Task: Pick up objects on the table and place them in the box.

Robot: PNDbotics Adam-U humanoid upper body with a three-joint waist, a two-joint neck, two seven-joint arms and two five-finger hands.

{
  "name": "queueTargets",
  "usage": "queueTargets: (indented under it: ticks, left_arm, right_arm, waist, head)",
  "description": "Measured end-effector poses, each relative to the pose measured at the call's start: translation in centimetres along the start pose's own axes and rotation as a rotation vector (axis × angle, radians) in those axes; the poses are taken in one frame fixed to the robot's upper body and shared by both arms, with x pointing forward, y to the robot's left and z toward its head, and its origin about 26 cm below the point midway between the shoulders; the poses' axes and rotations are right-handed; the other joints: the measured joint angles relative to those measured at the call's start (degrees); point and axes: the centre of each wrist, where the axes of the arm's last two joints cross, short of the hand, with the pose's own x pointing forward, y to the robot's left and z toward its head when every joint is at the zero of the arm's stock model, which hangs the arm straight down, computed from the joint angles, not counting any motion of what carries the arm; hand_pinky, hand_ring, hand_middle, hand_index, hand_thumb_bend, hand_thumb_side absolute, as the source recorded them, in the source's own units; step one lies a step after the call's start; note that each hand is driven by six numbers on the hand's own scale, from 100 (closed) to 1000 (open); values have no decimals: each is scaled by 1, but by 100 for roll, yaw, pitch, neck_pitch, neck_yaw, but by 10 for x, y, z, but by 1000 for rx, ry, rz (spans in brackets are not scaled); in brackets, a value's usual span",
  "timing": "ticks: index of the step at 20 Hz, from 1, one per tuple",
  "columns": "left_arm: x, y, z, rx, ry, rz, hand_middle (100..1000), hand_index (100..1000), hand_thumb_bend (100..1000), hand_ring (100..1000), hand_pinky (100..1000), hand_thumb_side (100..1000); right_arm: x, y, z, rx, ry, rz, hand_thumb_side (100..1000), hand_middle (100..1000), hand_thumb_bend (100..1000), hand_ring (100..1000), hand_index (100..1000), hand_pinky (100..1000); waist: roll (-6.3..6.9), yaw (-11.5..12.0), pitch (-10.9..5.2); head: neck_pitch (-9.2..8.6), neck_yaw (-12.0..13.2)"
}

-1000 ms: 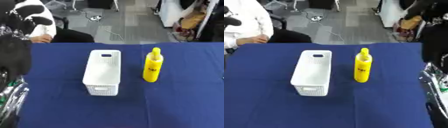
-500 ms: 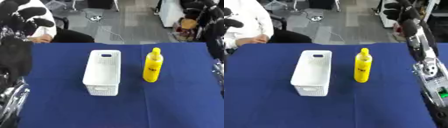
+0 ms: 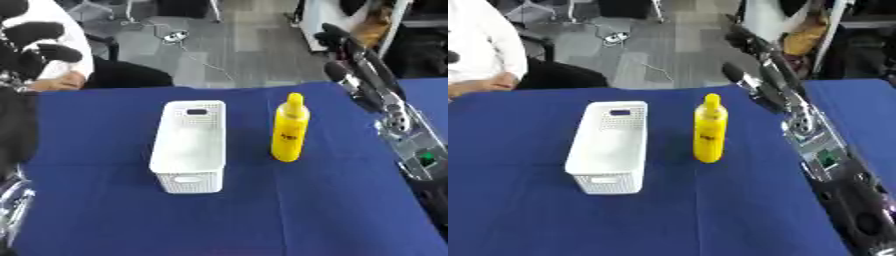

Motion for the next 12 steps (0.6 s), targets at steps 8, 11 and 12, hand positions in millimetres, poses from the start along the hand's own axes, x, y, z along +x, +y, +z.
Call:
queueTargets:
  ticks: [8,11,12]
  left_arm:
    - [-1,-3,0,-3,5,10,849,862,259,747,676,918]
    - [-1,-3,-2,-5,0,10,848,862,259,747,676,917]
    - [-1,-3,-3,-6,-2,10,848,862,259,747,676,917]
  right_arm:
    - [-34,10,3,100,113,-4,998,864,923,914,1000,954]
    - [-44,16,5,138,155,-2,967,868,932,919,1000,958]
    - [-47,18,6,150,168,2,964,868,934,919,1000,959]
  waist:
    - [-7,58,34]
    - [-7,72,61]
    - [-6,81,67]
  head:
    - [-108,-5]
    - [-155,-1]
    - [-157,0]
